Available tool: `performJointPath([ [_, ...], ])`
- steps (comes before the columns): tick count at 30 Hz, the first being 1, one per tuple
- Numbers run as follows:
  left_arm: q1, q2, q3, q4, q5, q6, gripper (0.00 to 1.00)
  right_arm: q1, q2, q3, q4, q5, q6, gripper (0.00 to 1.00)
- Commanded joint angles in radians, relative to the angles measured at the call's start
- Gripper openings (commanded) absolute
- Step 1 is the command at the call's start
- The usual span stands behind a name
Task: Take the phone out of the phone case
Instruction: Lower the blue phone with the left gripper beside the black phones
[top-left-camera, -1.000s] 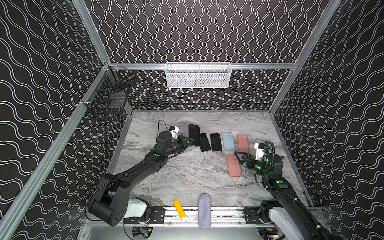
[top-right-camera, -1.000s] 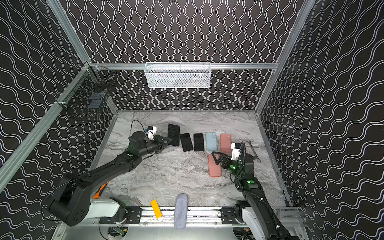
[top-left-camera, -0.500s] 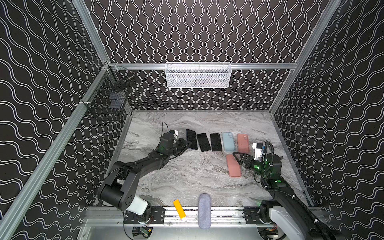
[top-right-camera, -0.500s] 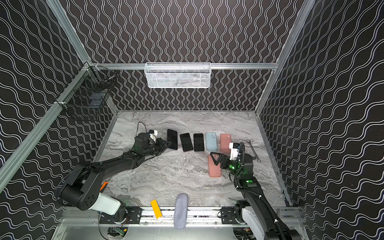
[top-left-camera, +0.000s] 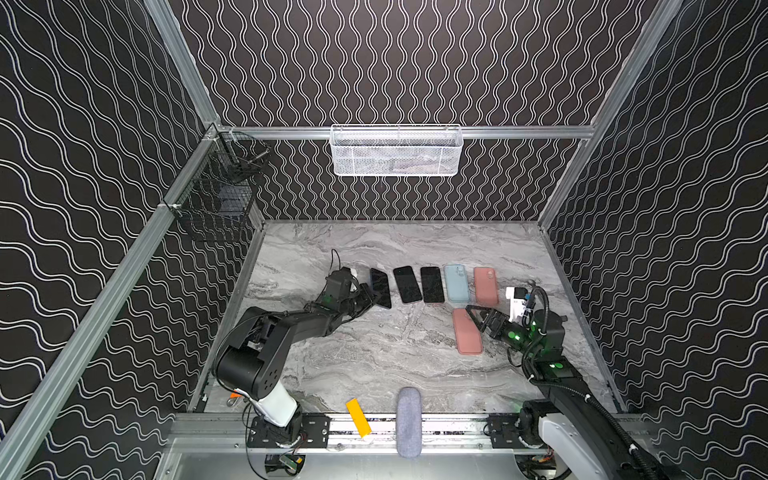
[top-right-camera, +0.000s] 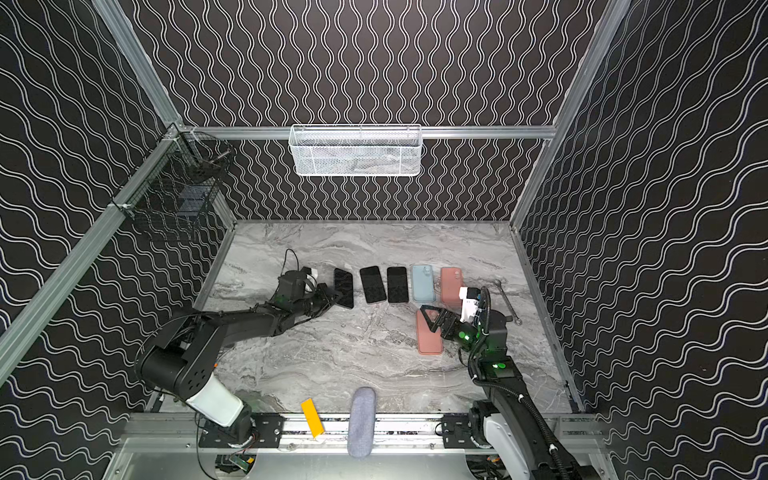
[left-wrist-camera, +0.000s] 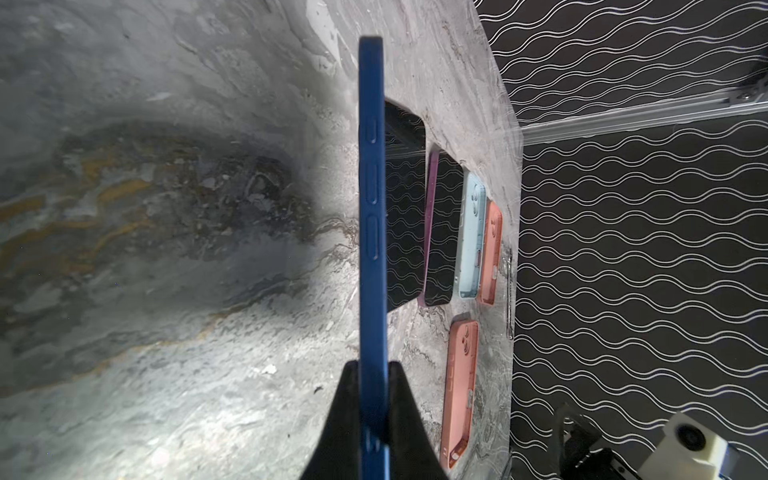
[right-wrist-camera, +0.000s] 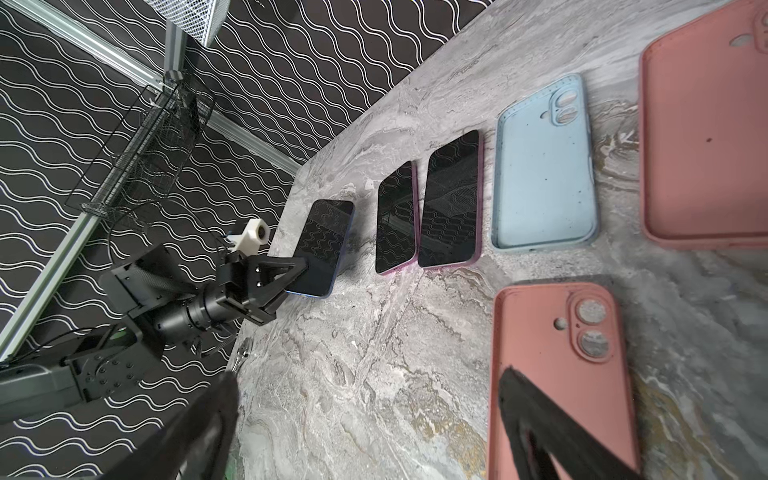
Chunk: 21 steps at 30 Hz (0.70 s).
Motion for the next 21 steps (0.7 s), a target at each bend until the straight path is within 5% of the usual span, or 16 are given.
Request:
performJointPath([
  [1, 0.001, 0.014, -0.001, 0.083, 0.006, 0.03, 0.0, 0.0, -0.007, 0.001, 0.01, 0.008, 0.013, 0.98],
  [21, 0.003, 0.11, -0.003, 0.105, 0.021, 0.018, 0.0, 0.0, -0.048, 0.001, -0.025, 0.018, 0.025, 0.98],
])
